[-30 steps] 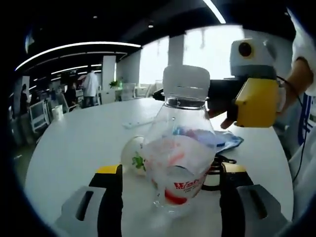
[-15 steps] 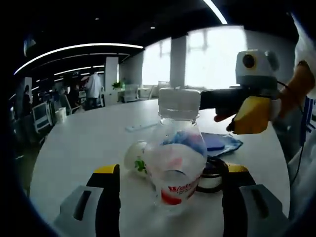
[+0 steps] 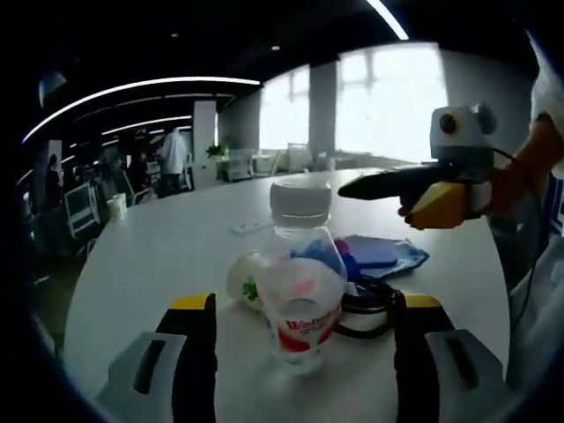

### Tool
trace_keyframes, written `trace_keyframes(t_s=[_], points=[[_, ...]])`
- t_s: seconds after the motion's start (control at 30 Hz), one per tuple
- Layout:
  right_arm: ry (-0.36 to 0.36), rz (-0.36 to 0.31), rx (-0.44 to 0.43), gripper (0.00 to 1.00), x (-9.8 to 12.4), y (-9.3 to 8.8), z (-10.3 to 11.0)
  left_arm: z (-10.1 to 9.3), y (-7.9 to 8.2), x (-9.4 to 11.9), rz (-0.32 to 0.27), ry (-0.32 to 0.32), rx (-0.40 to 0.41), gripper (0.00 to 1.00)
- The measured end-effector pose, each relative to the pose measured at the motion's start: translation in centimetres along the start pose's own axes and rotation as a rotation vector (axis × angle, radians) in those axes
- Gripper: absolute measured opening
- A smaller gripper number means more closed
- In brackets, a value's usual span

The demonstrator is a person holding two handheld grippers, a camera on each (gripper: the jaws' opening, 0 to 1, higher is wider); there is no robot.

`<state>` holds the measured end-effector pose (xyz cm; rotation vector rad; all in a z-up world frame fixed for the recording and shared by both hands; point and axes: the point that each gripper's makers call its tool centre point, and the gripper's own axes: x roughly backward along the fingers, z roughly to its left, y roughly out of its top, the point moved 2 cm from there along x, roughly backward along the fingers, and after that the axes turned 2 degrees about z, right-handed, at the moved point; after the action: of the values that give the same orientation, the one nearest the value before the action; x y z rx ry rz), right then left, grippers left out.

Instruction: Arrange the tabletop items into an orderly group along one side of the table until the central work area is clear of visible clutter.

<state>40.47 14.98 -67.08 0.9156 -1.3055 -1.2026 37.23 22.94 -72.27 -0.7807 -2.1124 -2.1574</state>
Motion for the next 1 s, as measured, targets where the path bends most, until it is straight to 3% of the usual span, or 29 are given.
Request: trace_keyframes(t_s=[0.6, 1.0], points=[[-0.037, 0.020, 0.007, 0.55, 2.4, 0.0, -0.6, -0.3, 0.7, 1.9, 0.004, 0.059, 0.018, 0.77], [-0.096, 0.065, -0.042, 0.52, 4.2, -2.2, -1.5, -1.4, -1.2, 2.7, 0.014, 0.087, 0.106, 0.74]])
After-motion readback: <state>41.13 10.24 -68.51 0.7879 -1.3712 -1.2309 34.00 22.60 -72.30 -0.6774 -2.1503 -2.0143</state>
